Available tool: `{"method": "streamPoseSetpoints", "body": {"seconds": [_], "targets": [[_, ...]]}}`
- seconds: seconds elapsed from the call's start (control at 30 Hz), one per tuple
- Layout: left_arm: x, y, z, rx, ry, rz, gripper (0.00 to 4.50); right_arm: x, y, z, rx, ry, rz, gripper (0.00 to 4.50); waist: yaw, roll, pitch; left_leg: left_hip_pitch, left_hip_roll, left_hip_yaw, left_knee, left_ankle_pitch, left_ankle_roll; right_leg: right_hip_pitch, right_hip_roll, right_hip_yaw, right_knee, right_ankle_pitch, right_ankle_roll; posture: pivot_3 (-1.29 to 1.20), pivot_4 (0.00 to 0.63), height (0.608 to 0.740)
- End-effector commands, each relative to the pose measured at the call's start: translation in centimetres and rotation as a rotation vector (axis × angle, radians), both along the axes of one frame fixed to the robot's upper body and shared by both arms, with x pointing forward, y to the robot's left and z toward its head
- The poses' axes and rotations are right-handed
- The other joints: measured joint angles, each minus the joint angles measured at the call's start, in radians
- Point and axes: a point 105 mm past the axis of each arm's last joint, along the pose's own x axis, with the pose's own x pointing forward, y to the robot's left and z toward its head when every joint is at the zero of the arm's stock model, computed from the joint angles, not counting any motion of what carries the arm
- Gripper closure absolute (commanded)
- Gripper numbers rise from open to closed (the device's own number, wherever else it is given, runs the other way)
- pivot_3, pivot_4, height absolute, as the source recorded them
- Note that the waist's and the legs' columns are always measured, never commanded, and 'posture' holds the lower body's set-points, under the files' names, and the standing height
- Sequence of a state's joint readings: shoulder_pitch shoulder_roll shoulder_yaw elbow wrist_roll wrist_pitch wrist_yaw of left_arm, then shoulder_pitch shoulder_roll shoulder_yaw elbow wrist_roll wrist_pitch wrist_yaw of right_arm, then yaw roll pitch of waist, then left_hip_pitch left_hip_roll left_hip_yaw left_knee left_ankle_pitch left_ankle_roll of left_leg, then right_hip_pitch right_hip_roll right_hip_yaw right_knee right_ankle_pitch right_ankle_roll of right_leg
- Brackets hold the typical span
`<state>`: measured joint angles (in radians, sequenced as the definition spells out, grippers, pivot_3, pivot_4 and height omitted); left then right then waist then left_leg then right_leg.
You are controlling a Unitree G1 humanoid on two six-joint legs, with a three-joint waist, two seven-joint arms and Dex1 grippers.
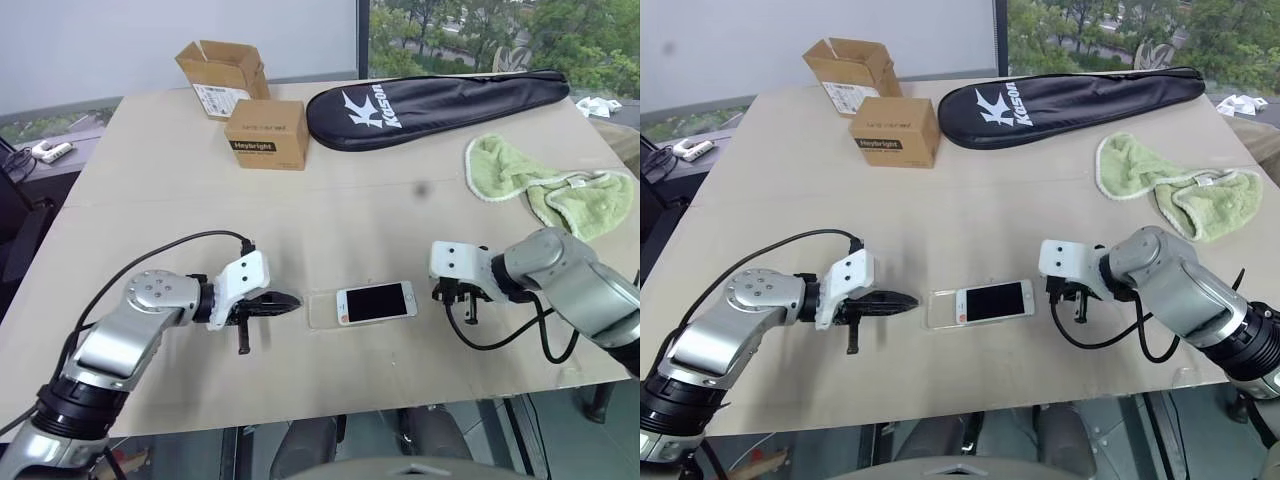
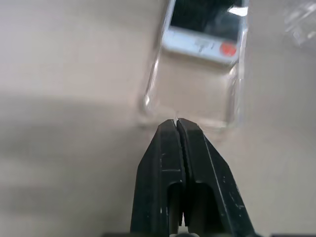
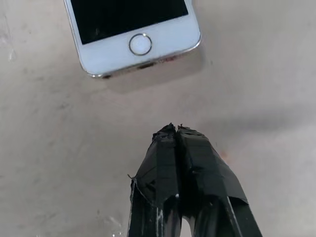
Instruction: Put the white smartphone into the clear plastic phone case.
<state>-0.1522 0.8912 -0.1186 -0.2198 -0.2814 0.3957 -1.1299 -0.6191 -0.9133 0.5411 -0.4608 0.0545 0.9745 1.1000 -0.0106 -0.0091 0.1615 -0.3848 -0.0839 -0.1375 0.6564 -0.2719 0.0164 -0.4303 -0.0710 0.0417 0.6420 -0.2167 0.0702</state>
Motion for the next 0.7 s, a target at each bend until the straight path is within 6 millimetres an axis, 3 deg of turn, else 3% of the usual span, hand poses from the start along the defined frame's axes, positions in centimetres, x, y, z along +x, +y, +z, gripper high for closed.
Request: {"method": "streamPoseSetpoints", "body": {"seconds": [0.03, 0.23, 0.7], "targets": [[0.3, -0.5, -0.7, 0.0, -0.015, -0.01, 4.5, 0.0, 0.0, 0.3, -0.025, -0.043, 0.016, 4.47, 0.0, 0.0, 0.0, 0.0, 0.0, 0.0, 0.0, 0.0, 0.0, 0.0, 0.0, 0.0, 0.0, 0.0, 0.0, 0.0, 0.15, 0.74], [1.0, -2.7, -1.8, -0.046, -0.01, -0.044, 4.5, -0.2, -0.6, -0.2, -0.058, -0.051, -0.005, 4.47, 0.029, 0.002, -0.001, 0.002, -0.002, -0.001, 0.001, 0.0, 0.0, 0.003, 0.0, -0.001, 0.0, 0.0, 0.0, 0.0, 0.15, 0.74], [0.9, -10.4, -0.9, -0.252, -0.008, -0.116, 4.5, -1.2, 1.4, -0.3, -0.012, -0.03, 0.022, 4.47, 0.046, 0.002, -0.001, 0.002, -0.003, -0.007, 0.012, -0.001, 0.003, 0.011, 0.0, -0.009, 0.0, 0.0, 0.001, 0.0, 0.15, 0.74]]}}
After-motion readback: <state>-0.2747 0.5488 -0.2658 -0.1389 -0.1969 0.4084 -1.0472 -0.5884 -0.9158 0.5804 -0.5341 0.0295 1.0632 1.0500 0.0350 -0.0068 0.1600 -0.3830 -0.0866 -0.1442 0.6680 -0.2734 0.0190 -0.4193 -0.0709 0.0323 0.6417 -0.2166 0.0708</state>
